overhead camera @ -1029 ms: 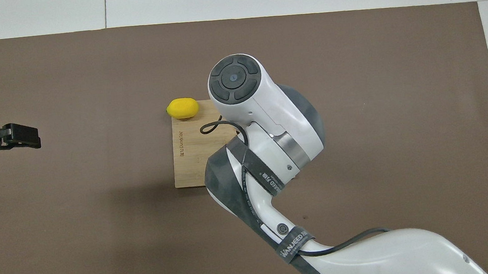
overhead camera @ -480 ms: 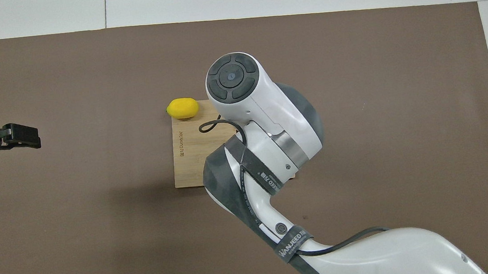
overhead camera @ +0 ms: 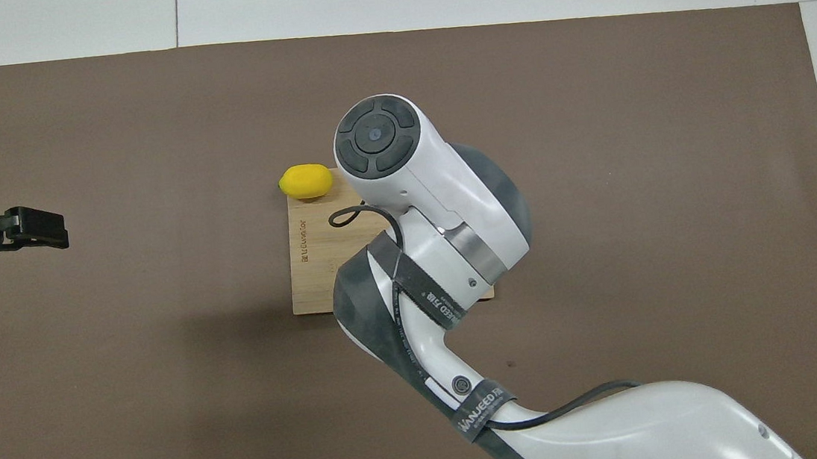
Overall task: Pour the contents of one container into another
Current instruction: 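Hold the clear cup tilted over the tin to pour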
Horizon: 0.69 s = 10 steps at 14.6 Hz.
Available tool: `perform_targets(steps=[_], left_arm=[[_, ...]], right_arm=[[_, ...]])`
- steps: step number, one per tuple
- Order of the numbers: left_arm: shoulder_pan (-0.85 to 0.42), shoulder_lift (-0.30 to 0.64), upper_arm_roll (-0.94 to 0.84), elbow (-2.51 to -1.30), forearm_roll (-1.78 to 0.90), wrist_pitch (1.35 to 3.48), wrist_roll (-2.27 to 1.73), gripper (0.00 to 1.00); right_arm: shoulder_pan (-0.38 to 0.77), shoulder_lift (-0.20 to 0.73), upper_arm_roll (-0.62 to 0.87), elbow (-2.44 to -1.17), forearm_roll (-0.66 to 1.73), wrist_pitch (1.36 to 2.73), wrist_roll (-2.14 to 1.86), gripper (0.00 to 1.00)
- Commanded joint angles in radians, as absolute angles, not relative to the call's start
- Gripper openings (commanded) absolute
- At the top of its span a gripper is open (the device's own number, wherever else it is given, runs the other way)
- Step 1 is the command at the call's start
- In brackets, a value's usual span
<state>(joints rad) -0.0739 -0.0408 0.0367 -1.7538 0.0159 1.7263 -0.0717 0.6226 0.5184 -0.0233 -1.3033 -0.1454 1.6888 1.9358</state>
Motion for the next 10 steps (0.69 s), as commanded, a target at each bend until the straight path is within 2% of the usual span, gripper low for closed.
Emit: perform_targets(steps=[1,10], left_arm=[[-0.092,-0.051,0.048,-1.752,0.023,1.717,-0.089,1.00],[-0.092,-0.051,0.048,-1.752,0.023,1.717,-0.089,1.00]], right_arm=[[0.620,0.537,-0.017,-1.266,-0.179,1.664,1.914,0.00],[0.620,0.535,-0.011,-1.266,-0.170,1.654,1.881,0.00]])
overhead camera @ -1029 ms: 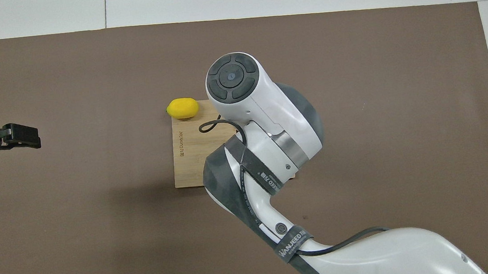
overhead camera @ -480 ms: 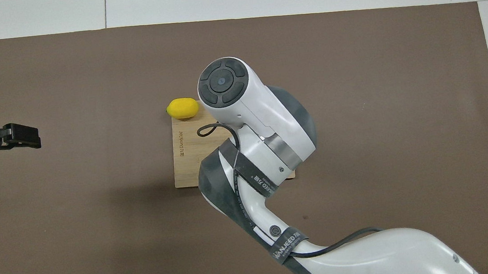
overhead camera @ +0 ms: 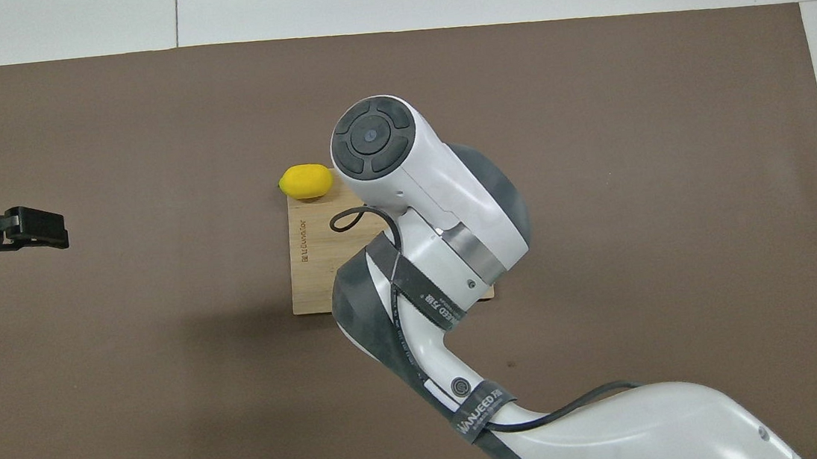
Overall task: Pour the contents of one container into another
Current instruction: 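Hold the clear cup tilted over the tin to pour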
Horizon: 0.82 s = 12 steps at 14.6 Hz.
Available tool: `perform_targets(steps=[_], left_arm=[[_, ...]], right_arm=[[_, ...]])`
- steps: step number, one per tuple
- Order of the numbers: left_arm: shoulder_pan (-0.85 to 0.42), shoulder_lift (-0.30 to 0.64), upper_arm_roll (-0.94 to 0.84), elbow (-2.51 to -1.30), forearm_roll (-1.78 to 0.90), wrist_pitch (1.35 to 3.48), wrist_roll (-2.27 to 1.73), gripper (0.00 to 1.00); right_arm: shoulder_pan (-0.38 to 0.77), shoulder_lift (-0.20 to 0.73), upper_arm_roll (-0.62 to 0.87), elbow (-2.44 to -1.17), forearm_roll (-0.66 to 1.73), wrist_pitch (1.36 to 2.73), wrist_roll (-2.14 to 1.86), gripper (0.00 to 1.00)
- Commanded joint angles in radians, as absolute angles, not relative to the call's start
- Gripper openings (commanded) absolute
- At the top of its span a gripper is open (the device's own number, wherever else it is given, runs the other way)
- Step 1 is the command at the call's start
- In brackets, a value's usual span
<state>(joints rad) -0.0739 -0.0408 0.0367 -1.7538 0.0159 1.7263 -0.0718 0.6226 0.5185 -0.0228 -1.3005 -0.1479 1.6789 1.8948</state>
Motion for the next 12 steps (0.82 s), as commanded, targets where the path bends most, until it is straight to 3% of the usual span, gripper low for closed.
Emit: perform_targets(steps=[1,12], left_arm=[[-0.092,-0.051,0.048,-1.752,0.023,1.717,-0.089,1.00],[-0.092,-0.051,0.048,-1.752,0.023,1.715,-0.089,1.00]], right_arm=[[0.618,0.537,-0.005,-1.266,-0.166,1.657,1.887,0.00],[0.502,0.503,0.005,-1.267,0.099,1.770,1.878,0.00]])
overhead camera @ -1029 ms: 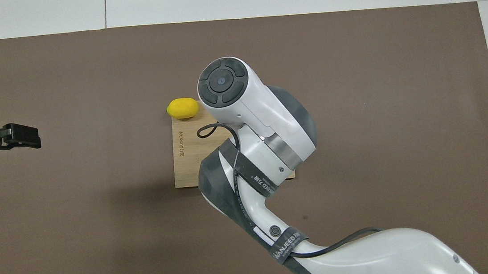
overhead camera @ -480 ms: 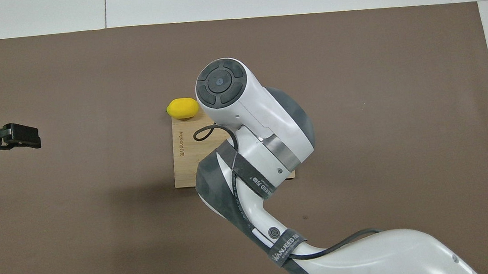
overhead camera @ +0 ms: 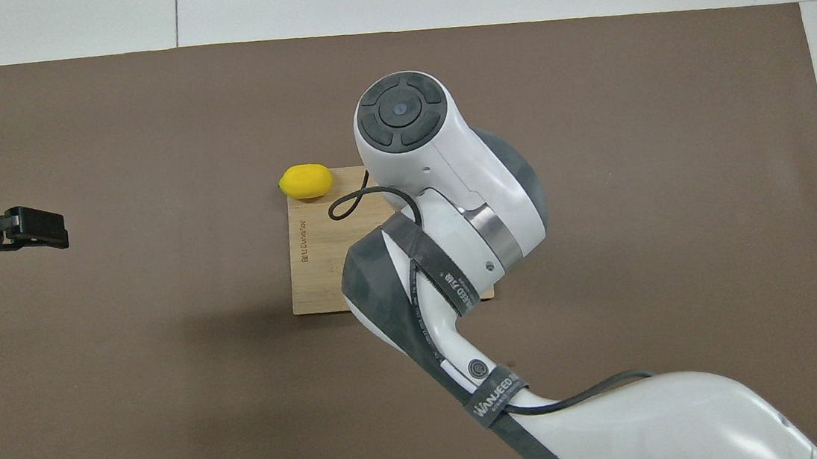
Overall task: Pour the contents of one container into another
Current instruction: 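Raise the clear cup upright and carry it back with the right gripper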
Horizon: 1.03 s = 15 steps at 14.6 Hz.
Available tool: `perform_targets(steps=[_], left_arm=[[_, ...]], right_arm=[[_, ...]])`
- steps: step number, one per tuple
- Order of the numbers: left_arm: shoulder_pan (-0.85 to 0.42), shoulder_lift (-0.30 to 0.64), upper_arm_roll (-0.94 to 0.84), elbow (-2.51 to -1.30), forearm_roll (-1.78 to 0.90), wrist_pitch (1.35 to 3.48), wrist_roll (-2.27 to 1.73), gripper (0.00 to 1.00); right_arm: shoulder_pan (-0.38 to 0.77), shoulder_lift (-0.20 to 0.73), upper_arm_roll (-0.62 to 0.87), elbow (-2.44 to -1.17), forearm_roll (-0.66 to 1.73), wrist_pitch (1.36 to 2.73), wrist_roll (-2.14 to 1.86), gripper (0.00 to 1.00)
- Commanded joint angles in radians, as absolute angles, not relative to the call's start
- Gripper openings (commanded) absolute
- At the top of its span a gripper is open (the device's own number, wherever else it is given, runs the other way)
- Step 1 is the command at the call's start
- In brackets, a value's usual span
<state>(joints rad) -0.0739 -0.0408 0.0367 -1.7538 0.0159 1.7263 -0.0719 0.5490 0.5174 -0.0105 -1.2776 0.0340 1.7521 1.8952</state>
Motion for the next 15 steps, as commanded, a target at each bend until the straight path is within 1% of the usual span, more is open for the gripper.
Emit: perform_targets(steps=[1,5,8,12,15], left_arm=[[-0.094,-0.051,0.048,-1.752,0.023,1.715,-0.089,1.00],[-0.094,-0.051,0.048,-1.752,0.023,1.715,-0.089,1.00],[-0.092,-0.052,0.048,-1.753,0.023,1.715,-0.089,1.00],[-0.094,-0.052,0.048,-1.753,0.023,1.712,-0.089,1.00],[-0.092,-0.052,0.046,-1.753,0.023,1.713,-0.087,1.00]], right_arm=[[0.482,0.497,0.006,-1.267,0.139,1.775,1.873,0.00],[0.396,0.482,0.005,-1.273,0.303,1.782,1.803,0.00],[0.278,0.463,0.006,-1.308,0.489,1.845,1.723,0.00],[0.151,0.440,0.006,-1.361,0.629,1.845,1.577,0.00],[0.074,0.394,0.005,-1.477,0.783,1.905,1.452,0.00]])
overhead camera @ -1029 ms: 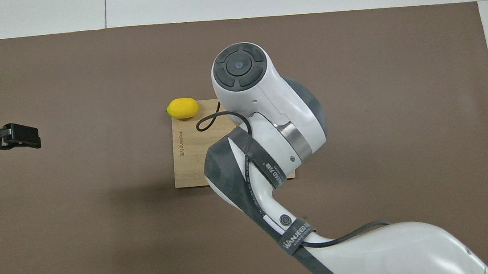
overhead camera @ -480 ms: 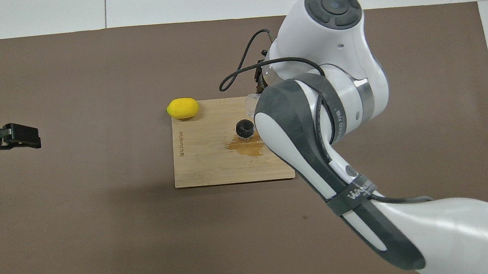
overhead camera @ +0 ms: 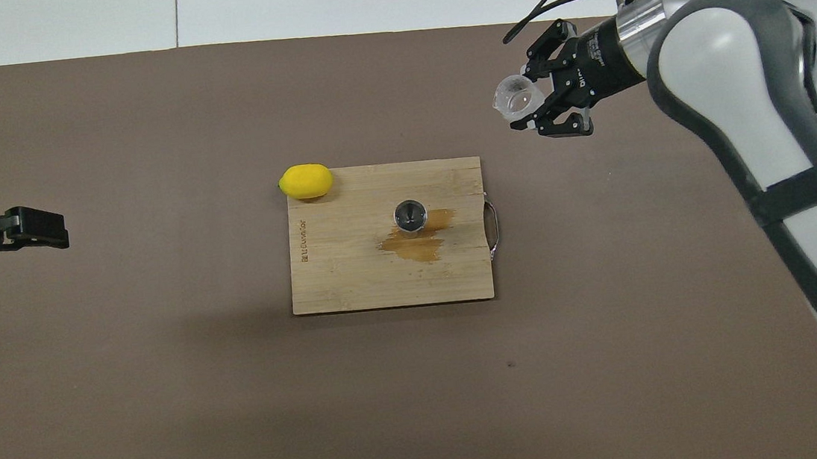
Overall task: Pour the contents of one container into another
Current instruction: 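Raise the clear cup upright and carry it back with the right gripper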
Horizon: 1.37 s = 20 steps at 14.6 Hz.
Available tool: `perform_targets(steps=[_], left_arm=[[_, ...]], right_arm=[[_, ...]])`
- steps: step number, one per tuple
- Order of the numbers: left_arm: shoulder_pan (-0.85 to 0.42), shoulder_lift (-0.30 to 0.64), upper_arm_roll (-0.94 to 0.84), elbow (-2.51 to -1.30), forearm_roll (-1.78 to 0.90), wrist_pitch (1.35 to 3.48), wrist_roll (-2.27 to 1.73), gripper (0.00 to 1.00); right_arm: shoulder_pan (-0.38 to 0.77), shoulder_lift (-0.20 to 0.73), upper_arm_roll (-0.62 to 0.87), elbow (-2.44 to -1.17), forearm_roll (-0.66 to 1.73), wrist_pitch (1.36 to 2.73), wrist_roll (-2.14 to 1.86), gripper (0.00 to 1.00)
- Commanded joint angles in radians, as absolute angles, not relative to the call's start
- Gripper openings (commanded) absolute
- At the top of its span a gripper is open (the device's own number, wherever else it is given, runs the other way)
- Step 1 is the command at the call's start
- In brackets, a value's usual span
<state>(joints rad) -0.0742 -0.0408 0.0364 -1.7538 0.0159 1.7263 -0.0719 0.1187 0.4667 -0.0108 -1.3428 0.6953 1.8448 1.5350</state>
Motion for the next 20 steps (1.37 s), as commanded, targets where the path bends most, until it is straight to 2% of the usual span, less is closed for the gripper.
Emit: perform_targets(steps=[1,4,10,20], left_arm=[[-0.094,-0.052,0.046,-1.753,0.023,1.713,-0.089,1.00],[-0.094,-0.052,0.046,-1.753,0.023,1.713,-0.089,1.00],[-0.094,-0.054,0.046,-1.753,0.023,1.712,-0.089,1.00],[-0.092,-0.063,0.046,-1.761,0.023,1.706,-0.087,1.00]], right_arm=[[0.052,0.374,0.005,-1.523,0.826,1.911,1.390,0.00],[-0.004,0.325,0.005,-1.643,0.925,1.942,1.241,0.00],[-0.092,0.302,0.006,-1.801,1.075,1.937,1.094,0.00],[-0.173,0.409,0.008,-1.881,1.184,1.829,0.789,0.00]])
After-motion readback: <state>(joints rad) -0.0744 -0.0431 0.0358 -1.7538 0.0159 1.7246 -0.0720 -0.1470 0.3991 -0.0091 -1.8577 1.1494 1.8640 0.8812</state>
